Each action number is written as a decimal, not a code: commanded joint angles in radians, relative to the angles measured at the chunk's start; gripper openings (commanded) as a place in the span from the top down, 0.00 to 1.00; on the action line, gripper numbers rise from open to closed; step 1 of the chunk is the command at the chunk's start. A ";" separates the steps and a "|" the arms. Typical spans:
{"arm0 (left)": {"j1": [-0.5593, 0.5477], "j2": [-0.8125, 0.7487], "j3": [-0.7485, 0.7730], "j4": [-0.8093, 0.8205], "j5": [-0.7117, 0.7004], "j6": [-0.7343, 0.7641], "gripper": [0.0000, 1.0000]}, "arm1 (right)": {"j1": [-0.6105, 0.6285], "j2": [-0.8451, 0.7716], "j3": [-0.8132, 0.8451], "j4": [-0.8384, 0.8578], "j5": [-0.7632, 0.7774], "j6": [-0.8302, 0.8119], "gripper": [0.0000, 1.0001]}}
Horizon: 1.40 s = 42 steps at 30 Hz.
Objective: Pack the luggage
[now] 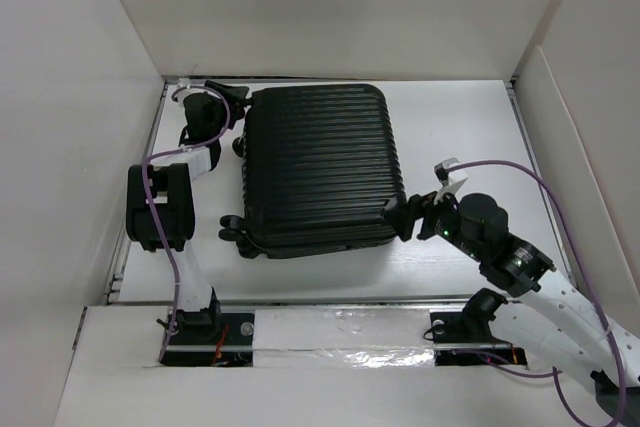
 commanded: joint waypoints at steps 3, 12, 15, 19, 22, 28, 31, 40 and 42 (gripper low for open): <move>-0.002 -0.050 -0.060 0.105 0.049 0.060 1.00 | 0.006 -0.029 0.010 -0.089 0.080 0.031 0.49; 0.017 -0.214 -0.282 0.185 -0.102 0.112 1.00 | 0.025 -0.041 0.164 -0.163 -0.364 -0.113 0.80; 0.017 -0.234 -0.374 0.235 -0.128 0.098 1.00 | 0.035 0.016 0.171 -0.177 -0.521 -0.151 0.82; 0.026 -0.251 -0.420 0.238 -0.134 0.097 1.00 | 0.045 0.137 0.102 -0.214 -0.538 -0.162 0.85; 0.026 -0.281 -0.433 0.237 -0.146 0.106 1.00 | 0.084 0.189 0.083 -0.220 -0.498 -0.138 0.86; 0.026 -0.343 -0.457 0.223 -0.151 0.104 1.00 | 0.104 0.210 0.086 -0.214 -0.253 -0.047 0.86; 0.017 -0.404 -0.532 0.260 -0.149 0.078 1.00 | 0.104 0.223 0.093 -0.160 -0.071 -0.033 0.86; -0.248 -0.619 -0.721 0.211 -0.365 0.224 1.00 | -0.174 0.496 0.169 0.189 -0.113 -0.105 0.86; -0.318 -0.680 -0.753 0.185 -0.413 0.245 1.00 | -0.197 0.589 0.221 0.277 -0.142 -0.111 0.86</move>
